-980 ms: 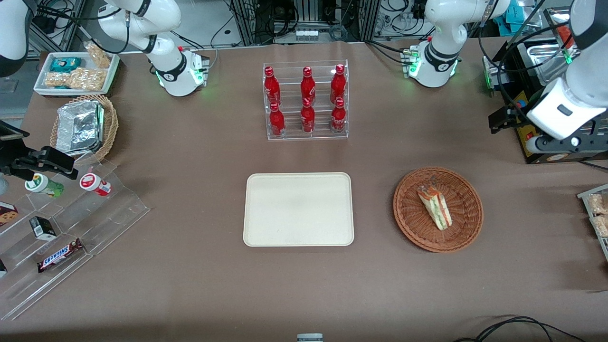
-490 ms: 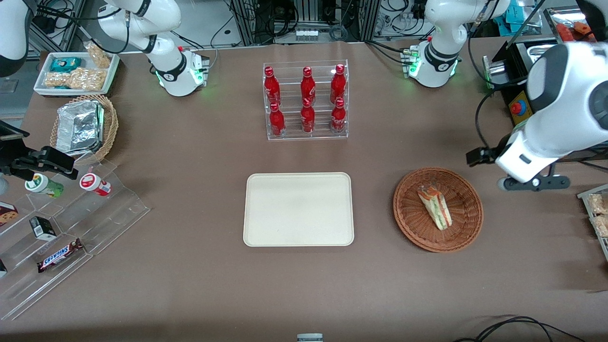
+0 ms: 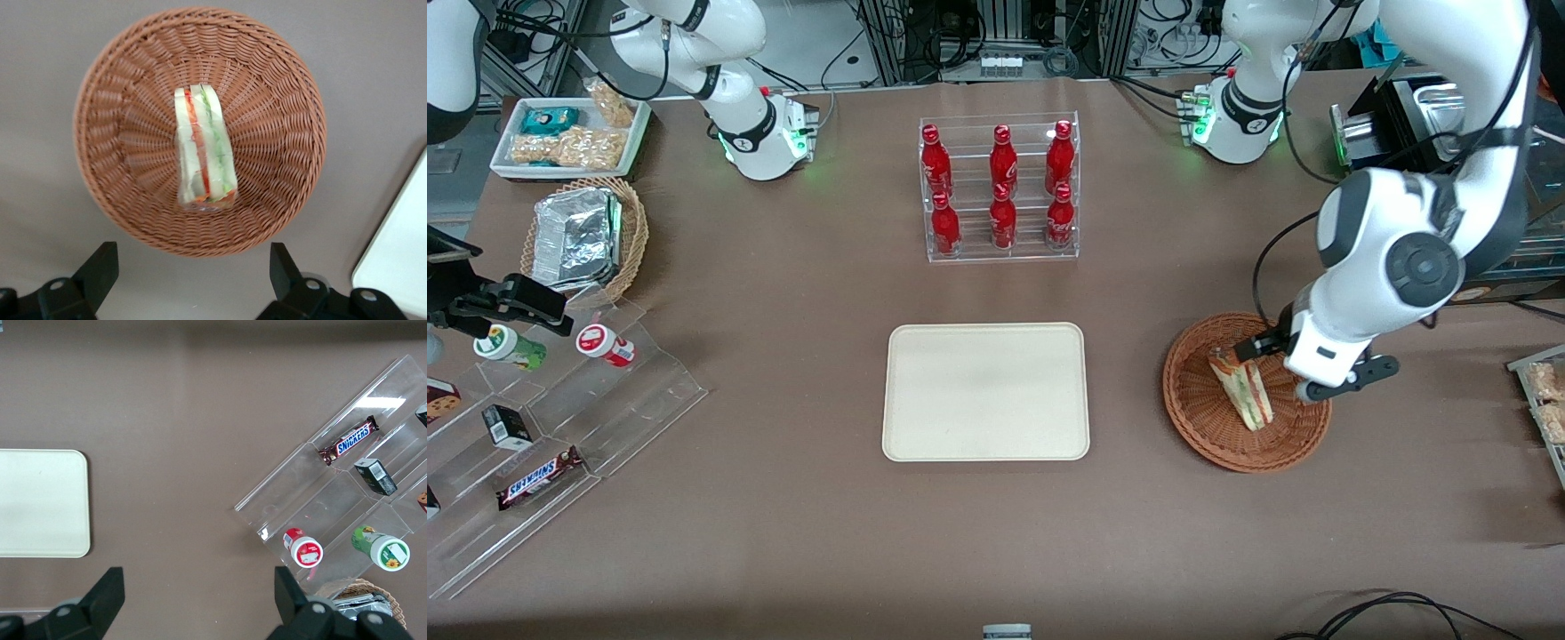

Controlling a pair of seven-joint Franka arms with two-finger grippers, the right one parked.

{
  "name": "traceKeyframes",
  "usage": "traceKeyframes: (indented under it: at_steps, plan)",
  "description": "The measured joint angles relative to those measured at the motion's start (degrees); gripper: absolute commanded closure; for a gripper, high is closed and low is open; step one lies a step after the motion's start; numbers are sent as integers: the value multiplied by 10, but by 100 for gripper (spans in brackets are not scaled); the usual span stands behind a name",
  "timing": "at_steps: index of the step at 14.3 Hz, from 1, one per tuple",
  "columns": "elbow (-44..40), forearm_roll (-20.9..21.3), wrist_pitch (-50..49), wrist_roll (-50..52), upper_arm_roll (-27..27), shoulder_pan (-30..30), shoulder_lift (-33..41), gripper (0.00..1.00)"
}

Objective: Place sandwich from basket to tray
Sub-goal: 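Lower the open left gripper over the wrapped sandwich in the basket, then close the left gripper on the sandwich and lift it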

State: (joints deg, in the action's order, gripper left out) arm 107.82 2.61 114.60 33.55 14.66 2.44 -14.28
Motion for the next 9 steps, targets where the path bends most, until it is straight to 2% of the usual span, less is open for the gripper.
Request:
traceKeyframes:
  at_steps: [9]
  plan:
    - [47, 0, 127, 15, -5, 2, -75, 0]
